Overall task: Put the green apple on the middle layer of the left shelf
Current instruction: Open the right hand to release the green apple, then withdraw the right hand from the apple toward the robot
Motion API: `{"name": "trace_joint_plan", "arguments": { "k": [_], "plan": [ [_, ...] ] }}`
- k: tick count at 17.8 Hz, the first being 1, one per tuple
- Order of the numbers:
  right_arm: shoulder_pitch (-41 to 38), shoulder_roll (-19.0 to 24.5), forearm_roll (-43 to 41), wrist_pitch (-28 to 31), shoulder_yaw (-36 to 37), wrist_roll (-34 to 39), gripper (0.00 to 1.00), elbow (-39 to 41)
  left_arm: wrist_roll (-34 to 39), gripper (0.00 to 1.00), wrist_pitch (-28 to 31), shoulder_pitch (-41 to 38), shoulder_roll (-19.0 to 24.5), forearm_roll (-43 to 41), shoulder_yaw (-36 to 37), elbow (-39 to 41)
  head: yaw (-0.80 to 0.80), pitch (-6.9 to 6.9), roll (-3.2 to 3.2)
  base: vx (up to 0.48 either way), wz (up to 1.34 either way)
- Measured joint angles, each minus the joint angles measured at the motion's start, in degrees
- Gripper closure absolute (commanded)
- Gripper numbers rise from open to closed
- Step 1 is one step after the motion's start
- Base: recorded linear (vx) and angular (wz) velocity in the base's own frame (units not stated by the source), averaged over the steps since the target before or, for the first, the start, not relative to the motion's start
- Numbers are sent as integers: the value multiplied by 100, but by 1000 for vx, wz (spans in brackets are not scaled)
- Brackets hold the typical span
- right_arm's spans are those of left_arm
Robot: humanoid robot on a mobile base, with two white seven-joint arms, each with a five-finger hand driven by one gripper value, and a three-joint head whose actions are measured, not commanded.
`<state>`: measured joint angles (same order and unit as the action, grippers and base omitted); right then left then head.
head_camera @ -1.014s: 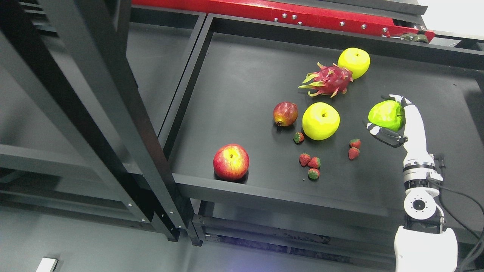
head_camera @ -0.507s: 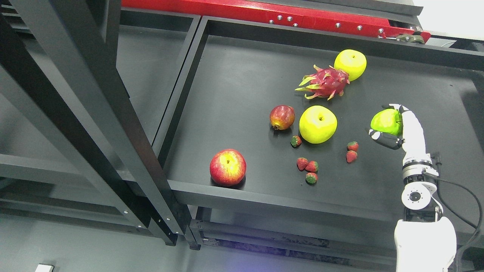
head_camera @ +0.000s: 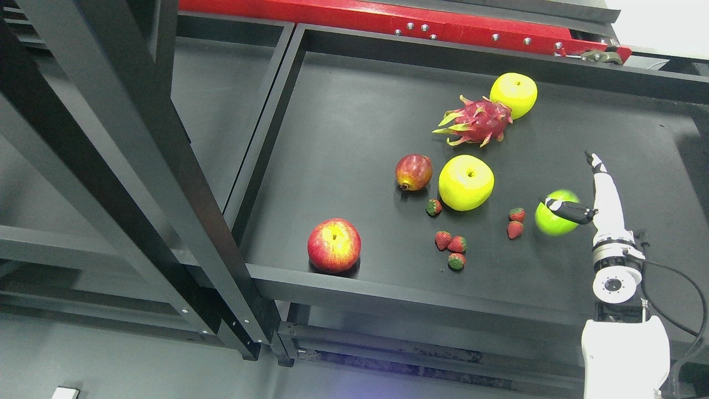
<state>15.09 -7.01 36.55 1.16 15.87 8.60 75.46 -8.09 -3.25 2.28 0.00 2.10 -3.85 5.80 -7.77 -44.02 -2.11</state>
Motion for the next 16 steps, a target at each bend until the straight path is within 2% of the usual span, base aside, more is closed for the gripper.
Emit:
{"name": "trace_joint_plan", "arguments": {
  "k": [4, 9, 16],
  "plan": [
    [-136, 33, -488, -548, 14, 4, 0, 23, 0, 0, -1, 0, 0, 0, -2, 0, 0, 0, 0, 0, 0],
    [-695, 278, -987, -1082, -54, 28, 0, 388, 0, 0, -2, 0, 0, 1, -2, 0, 0, 0, 0, 0, 0],
    [-1661, 478, -2218, -1099, -500, -169, 0, 947, 0, 0, -5, 1, 0, 1, -5, 0, 0, 0, 0, 0, 0]
  ]
}}
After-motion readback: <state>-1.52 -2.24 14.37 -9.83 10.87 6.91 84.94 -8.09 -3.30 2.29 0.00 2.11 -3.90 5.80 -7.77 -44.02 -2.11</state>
